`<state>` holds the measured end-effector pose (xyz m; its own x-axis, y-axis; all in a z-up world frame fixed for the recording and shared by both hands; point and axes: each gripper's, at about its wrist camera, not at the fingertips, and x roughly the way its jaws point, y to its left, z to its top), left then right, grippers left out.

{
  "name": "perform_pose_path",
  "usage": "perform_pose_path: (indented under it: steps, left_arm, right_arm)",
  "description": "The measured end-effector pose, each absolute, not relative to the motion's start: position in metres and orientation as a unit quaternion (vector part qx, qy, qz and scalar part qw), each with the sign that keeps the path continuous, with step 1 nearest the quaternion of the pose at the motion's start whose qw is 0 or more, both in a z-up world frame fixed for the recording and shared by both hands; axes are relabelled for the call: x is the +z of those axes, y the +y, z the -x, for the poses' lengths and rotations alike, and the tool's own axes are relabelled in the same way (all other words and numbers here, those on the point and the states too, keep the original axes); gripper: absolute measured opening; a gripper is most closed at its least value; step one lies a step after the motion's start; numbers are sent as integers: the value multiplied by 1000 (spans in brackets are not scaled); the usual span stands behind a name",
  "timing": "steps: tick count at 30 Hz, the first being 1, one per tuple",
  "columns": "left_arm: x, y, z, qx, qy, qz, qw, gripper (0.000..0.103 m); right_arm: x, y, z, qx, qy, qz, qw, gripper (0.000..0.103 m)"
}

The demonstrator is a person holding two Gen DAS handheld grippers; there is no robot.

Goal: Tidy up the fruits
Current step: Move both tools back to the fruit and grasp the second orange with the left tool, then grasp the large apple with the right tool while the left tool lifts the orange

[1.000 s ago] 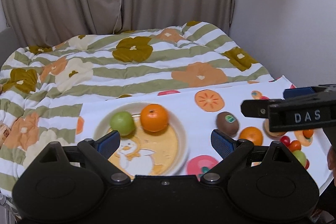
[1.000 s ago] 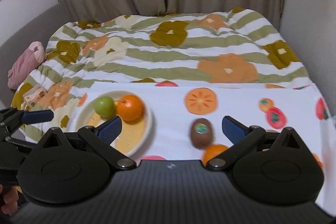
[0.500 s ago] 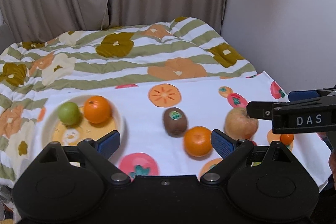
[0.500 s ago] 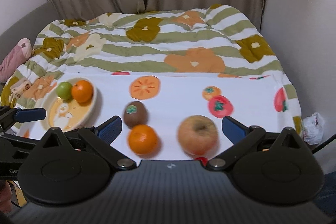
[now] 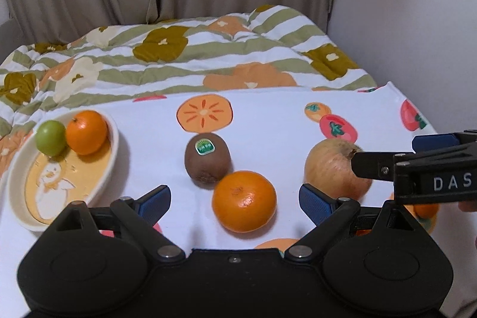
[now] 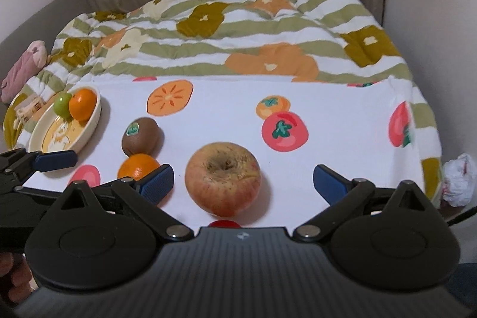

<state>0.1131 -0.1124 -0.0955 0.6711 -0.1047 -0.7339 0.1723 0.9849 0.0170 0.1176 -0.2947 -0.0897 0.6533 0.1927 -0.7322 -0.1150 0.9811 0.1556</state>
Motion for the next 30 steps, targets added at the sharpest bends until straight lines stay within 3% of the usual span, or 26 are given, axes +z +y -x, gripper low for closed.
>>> perform_pose_path:
  steps: [6,14,16,20,30]
  left_arm:
    - [-118,-120,-125,-67,413,-33,908,88]
    - [-125,-125,-132,-53,420,-23,906,86]
    - [-127,-125,-133,-52,421,-21,905,83]
    - [-133,-122,-137,-51,431,-12,901,66]
    - [-134,-120,-134,-56,434,-4,899,65]
  right_arm:
    - [-108,-298,-131,99,416,-68,901,103]
    - [-118,-294,-140,117,426,-90,893,103]
    - [-121,-292,-142,121,427,-92,891,103]
    - [-124,-288,-145,126,429,-92,890,103]
    - [-132,-280,-151,127,441,-88,884,93]
